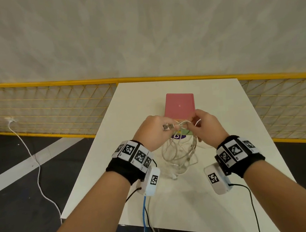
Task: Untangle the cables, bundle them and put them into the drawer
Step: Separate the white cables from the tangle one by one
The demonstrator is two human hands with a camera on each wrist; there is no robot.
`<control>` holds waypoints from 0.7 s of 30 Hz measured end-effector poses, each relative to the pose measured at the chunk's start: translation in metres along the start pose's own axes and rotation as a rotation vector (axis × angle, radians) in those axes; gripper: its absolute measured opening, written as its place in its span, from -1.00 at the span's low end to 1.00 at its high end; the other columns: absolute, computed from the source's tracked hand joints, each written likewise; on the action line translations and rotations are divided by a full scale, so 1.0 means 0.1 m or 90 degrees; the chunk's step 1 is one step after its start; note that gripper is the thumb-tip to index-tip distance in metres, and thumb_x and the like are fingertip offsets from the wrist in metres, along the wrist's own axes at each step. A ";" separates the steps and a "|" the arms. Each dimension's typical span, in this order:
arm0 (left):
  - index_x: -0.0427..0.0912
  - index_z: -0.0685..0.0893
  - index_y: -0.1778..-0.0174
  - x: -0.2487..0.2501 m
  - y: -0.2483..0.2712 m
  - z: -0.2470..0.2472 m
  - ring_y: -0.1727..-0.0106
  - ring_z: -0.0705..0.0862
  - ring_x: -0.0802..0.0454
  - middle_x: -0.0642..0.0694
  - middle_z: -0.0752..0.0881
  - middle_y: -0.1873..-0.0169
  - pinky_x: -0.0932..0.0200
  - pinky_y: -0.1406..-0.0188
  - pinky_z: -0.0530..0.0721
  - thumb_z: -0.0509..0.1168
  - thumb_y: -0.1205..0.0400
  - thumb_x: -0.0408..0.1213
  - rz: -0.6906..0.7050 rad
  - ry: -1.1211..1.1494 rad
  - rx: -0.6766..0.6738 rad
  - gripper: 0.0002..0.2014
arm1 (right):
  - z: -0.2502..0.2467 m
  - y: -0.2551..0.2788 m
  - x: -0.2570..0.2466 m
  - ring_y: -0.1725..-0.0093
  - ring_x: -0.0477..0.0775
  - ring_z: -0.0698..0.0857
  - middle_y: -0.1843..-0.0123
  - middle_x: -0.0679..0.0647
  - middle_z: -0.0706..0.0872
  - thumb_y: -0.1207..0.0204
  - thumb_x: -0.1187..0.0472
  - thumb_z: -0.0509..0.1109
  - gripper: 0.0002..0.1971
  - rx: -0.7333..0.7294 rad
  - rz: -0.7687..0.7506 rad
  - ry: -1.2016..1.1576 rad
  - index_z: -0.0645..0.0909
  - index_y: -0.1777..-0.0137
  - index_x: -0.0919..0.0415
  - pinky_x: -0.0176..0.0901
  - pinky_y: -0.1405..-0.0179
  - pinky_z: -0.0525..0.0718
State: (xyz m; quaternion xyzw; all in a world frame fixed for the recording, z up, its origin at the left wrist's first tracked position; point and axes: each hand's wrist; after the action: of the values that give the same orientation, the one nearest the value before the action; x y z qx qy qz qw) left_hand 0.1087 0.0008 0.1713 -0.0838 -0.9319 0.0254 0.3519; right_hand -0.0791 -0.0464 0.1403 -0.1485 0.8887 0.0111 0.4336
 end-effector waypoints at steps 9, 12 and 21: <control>0.04 0.80 -0.06 -0.02 -0.08 -0.08 0.28 0.63 0.34 0.04 0.79 0.12 0.55 0.27 0.50 0.39 -0.62 -0.12 -0.069 0.120 0.077 -0.85 | 0.08 0.15 0.07 0.26 0.01 0.68 0.20 -0.11 0.67 -0.42 0.21 0.43 -0.79 0.034 -0.054 -0.019 0.49 0.12 -0.11 0.11 0.25 0.72; 0.03 0.76 -0.20 -0.02 -0.11 0.03 0.03 0.69 0.16 0.03 0.78 -0.03 0.25 0.01 0.63 0.40 -0.60 -0.07 -0.068 0.060 -0.018 -0.73 | 0.07 0.18 0.01 0.21 -0.13 0.64 0.19 -0.18 0.68 -0.38 0.17 0.45 -0.80 0.038 -0.076 -0.033 0.52 0.17 -0.17 -0.01 0.21 0.72; -0.09 0.84 0.03 0.05 -0.04 0.14 0.42 0.48 0.38 0.09 0.63 0.39 0.45 0.35 0.37 0.55 -0.46 -0.04 -0.049 0.174 -0.104 -0.74 | -0.03 0.23 0.01 0.22 0.05 0.59 0.23 0.02 0.59 -0.26 0.44 0.48 -0.76 0.116 -0.125 -0.019 0.48 0.26 0.17 0.06 0.20 0.64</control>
State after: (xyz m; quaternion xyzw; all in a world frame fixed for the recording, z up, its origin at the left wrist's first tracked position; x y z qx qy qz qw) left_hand 0.0952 -0.0026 0.1647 -0.0790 -0.8769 -0.0754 0.4682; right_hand -0.0880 -0.0254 0.1393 -0.1948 0.8605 -0.1102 0.4577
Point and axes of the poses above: each hand's wrist, its own y-axis away from the middle knuckle, its own z-axis out of the palm, x = y × z
